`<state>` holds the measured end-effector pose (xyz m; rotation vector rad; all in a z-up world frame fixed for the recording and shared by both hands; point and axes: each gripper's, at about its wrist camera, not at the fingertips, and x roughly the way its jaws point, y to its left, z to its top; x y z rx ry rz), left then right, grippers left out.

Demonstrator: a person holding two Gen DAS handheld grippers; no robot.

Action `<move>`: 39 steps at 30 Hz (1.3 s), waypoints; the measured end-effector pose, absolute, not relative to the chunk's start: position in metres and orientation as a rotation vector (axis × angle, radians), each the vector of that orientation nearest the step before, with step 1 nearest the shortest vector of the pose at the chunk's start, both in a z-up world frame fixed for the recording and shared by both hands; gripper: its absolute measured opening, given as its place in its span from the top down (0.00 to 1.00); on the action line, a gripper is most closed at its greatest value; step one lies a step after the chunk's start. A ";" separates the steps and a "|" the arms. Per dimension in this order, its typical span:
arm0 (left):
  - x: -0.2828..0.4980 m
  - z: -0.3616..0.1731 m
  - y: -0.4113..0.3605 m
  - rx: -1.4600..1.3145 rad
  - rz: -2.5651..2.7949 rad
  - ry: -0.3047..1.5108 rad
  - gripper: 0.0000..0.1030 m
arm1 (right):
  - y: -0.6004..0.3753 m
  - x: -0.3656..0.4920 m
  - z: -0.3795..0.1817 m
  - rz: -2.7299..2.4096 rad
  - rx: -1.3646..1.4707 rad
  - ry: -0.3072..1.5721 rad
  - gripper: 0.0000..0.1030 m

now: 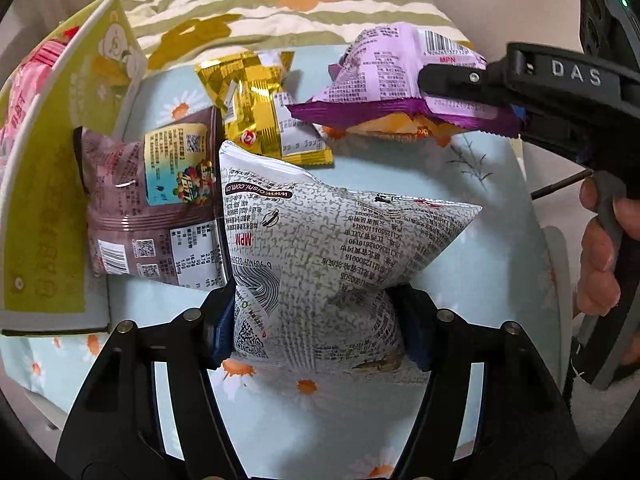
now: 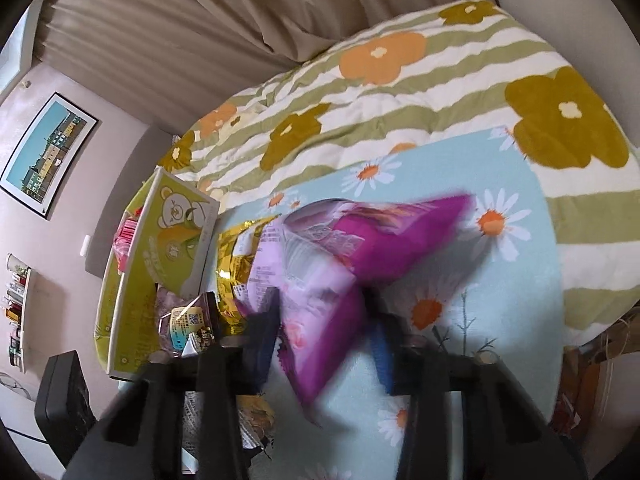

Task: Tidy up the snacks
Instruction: 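Lift both bags and carry them toward the box with both tools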

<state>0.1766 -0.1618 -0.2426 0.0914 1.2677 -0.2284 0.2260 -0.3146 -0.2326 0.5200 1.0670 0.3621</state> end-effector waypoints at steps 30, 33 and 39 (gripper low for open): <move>0.200 -0.057 0.028 -0.062 -0.130 0.954 0.39 | -0.194 0.200 -0.057 0.482 0.338 0.801 0.74; 0.213 -0.046 0.068 -0.066 -0.116 0.942 0.39 | -0.156 0.208 -0.051 0.499 0.323 0.793 0.74; 0.252 -0.041 0.140 -0.066 -0.117 0.941 0.39 | -0.087 0.234 -0.048 0.493 0.325 0.784 0.74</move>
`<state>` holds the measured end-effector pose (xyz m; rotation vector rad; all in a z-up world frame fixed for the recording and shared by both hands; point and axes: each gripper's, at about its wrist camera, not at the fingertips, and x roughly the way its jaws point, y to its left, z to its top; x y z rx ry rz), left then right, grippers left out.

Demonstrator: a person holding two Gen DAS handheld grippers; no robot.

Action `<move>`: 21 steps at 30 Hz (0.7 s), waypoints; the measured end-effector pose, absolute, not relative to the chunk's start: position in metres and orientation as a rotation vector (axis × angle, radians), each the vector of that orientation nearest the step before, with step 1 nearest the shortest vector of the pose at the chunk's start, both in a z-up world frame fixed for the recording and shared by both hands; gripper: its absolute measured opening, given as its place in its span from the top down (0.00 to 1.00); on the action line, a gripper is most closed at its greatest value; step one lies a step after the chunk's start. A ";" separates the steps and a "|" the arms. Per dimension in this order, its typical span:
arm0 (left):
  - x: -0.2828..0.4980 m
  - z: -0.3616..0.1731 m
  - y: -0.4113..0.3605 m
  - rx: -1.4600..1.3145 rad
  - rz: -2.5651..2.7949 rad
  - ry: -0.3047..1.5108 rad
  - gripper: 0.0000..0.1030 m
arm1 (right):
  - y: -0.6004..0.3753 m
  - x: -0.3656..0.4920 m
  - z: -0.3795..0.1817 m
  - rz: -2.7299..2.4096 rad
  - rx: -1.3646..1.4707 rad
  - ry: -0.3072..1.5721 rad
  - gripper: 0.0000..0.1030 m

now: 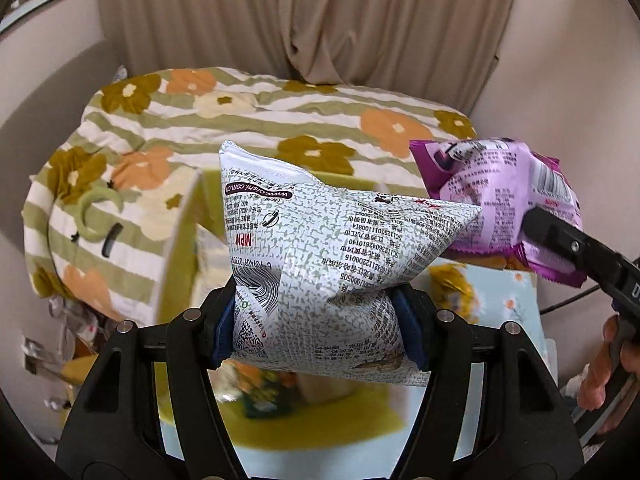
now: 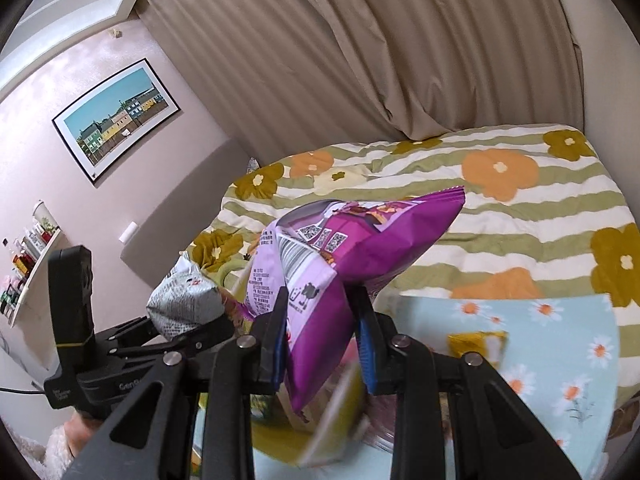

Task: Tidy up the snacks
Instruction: 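Lift both bags and carry them toward the box with both tools, then lower both bags into the box and open both tools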

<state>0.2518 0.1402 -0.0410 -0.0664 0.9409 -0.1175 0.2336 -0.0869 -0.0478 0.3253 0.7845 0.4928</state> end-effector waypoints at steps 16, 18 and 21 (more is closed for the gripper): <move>0.349 -0.100 0.211 -0.066 -0.228 1.040 0.00 | -0.019 0.267 -0.076 0.299 0.336 0.850 0.74; 0.346 -0.103 0.215 -0.078 -0.233 1.053 0.00 | -0.017 0.265 -0.079 0.288 0.338 0.861 0.74; 0.336 -0.102 0.224 -0.093 -0.216 1.055 0.00 | -0.016 0.263 -0.079 0.295 0.338 0.871 0.74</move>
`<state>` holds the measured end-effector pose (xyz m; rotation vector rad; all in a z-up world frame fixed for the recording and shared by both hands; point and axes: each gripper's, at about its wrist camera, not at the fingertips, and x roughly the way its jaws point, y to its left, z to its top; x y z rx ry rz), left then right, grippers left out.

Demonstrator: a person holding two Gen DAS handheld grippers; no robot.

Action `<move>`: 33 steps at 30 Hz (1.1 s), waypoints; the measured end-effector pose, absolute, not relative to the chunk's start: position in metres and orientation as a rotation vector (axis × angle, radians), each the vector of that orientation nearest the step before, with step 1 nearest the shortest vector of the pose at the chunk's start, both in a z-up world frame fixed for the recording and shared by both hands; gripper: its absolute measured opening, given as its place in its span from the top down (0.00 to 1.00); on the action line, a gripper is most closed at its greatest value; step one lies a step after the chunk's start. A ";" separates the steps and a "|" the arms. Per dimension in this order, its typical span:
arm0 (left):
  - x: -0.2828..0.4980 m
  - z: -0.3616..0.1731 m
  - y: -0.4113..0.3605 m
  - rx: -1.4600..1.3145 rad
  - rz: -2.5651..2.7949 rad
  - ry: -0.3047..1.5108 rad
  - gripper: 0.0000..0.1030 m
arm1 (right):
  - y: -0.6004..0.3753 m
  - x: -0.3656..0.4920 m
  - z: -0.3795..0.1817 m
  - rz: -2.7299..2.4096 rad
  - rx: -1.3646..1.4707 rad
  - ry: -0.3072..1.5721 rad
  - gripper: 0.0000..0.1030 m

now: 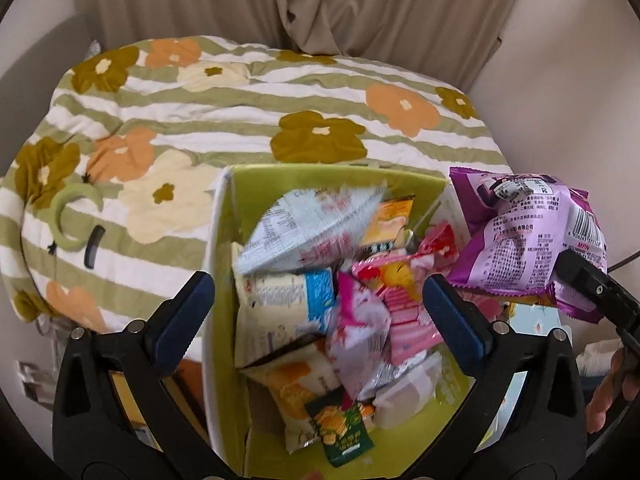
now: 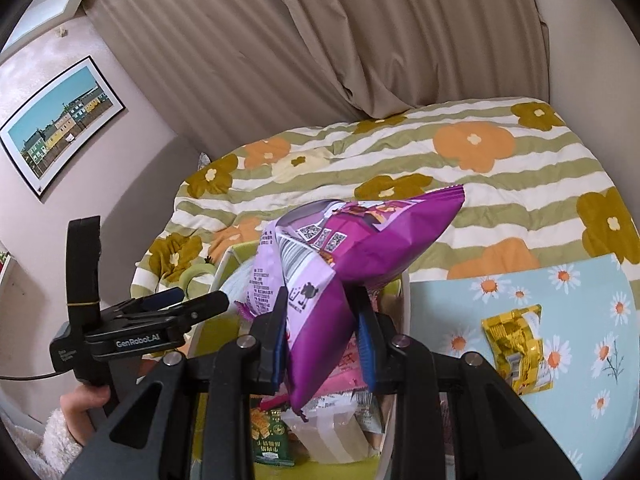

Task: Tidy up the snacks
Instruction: 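Lower both bags into the box and open both tools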

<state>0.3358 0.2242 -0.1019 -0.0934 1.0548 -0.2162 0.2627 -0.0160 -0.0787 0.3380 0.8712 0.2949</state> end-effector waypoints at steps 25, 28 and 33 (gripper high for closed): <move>0.257 -0.090 0.279 -0.196 -0.042 1.041 0.00 | 0.065 0.215 -0.109 0.550 0.102 0.955 0.04; 0.254 -0.094 0.276 -0.193 -0.054 1.049 0.00 | 0.062 0.211 -0.109 0.510 0.063 0.944 0.01; 0.251 -0.093 0.270 -0.185 -0.084 1.048 0.00 | 0.058 0.201 -0.106 0.463 0.024 0.932 0.01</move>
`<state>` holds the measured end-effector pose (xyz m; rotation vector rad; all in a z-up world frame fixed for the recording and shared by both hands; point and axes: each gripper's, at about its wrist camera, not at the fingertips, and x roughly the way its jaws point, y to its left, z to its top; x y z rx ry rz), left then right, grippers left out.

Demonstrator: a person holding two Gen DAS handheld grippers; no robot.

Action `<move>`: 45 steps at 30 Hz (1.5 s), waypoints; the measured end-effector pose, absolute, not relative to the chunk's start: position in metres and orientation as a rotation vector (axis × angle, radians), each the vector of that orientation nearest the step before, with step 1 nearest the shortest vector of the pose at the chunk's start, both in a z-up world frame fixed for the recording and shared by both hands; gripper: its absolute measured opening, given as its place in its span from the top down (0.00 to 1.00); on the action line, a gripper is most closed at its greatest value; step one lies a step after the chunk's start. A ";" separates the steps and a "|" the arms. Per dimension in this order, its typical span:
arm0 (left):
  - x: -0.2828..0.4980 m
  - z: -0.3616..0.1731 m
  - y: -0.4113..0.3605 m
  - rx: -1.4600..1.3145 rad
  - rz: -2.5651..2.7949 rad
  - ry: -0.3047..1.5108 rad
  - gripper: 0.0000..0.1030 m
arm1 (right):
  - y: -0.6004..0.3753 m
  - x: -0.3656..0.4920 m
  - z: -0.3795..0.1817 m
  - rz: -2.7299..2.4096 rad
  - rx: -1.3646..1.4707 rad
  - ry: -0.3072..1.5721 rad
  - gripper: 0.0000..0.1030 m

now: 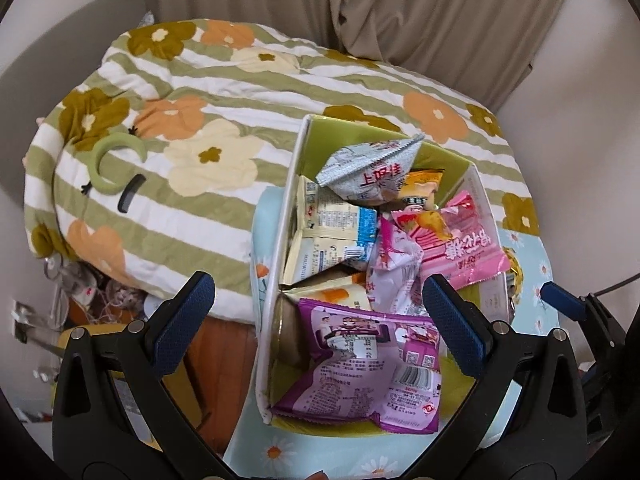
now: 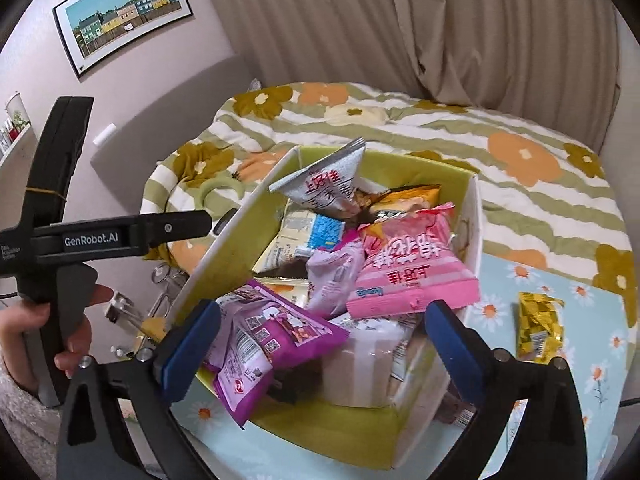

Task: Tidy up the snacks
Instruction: 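Lower both bags into the box and open both tools, then move both tools back over the mat toward the brown and gold packets, then grasp the brown candy bag with the left tool while the right tool grasps the gold bag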

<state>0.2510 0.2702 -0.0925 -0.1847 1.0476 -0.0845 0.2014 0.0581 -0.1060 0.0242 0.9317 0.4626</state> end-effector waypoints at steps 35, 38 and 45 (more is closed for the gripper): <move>0.180 -0.114 -0.025 -0.046 -0.099 1.004 0.00 | -0.208 0.209 -0.091 0.272 0.120 0.980 0.01; 0.177 -0.139 -0.055 0.015 -0.044 0.992 0.00 | -0.223 0.222 -0.114 0.307 0.110 1.021 0.01; 0.188 -0.212 -0.105 0.204 0.108 1.013 0.00 | -0.240 0.250 -0.169 0.372 0.125 1.103 0.01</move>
